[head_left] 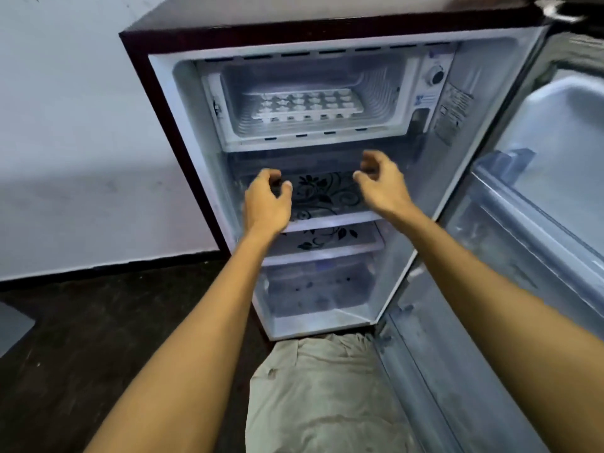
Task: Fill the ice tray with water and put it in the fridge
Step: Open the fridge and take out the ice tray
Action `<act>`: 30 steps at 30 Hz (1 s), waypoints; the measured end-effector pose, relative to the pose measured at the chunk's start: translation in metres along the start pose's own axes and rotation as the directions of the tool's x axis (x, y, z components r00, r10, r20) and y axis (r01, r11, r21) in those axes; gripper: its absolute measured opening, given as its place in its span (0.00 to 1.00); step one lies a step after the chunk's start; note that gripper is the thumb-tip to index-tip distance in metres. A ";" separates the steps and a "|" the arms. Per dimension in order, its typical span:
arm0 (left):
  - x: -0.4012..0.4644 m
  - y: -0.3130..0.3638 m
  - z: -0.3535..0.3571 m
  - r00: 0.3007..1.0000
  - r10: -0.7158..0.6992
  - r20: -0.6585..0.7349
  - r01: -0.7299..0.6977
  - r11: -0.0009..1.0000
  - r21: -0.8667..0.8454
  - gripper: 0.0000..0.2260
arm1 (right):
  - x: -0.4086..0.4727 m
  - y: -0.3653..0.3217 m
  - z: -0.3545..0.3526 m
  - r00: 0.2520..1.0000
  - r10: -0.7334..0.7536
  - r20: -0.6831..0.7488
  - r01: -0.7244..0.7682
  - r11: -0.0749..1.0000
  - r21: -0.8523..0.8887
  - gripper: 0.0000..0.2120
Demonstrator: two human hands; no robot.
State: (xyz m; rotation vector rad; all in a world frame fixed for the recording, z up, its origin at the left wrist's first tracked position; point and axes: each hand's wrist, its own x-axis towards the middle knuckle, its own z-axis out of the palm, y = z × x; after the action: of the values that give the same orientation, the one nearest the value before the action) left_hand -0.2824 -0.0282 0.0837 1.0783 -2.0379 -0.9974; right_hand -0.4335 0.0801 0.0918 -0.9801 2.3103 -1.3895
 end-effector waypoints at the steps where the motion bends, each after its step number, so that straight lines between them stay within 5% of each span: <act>1: 0.021 0.001 0.002 0.999 -0.003 -0.032 0.002 1.000 -0.016 0.14 | 0.021 -0.002 0.001 1.000 -0.011 -0.021 0.011 1.000 0.001 0.22; 8: 0.144 -0.013 0.021 0.984 0.014 -0.176 -0.008 0.999 0.036 0.16 | 0.154 0.004 0.016 0.986 -0.071 -0.154 0.054 0.992 -0.111 0.20; 14: 0.200 -0.021 0.033 0.990 0.094 -0.106 -0.083 0.992 0.099 0.27 | 0.209 0.017 0.019 0.977 -0.076 -0.201 0.039 0.982 -0.183 0.21; 22: 0.249 -0.018 0.045 0.997 -0.054 -0.062 0.060 0.994 0.095 0.43 | 0.241 0.039 0.032 0.986 -0.088 -0.141 0.022 0.911 -0.413 0.32; 30: 0.244 -0.024 0.052 0.992 -0.006 -0.129 0.047 0.947 0.317 0.31 | 0.233 0.041 0.033 0.984 -0.068 -0.166 -0.016 0.886 -0.463 0.27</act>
State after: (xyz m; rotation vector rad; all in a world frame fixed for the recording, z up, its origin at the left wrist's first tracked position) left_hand -0.4295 -0.2305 0.0778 1.3020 -2.1306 -0.6037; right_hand -0.6040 -0.0856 0.0654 -1.0473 2.8549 -0.9780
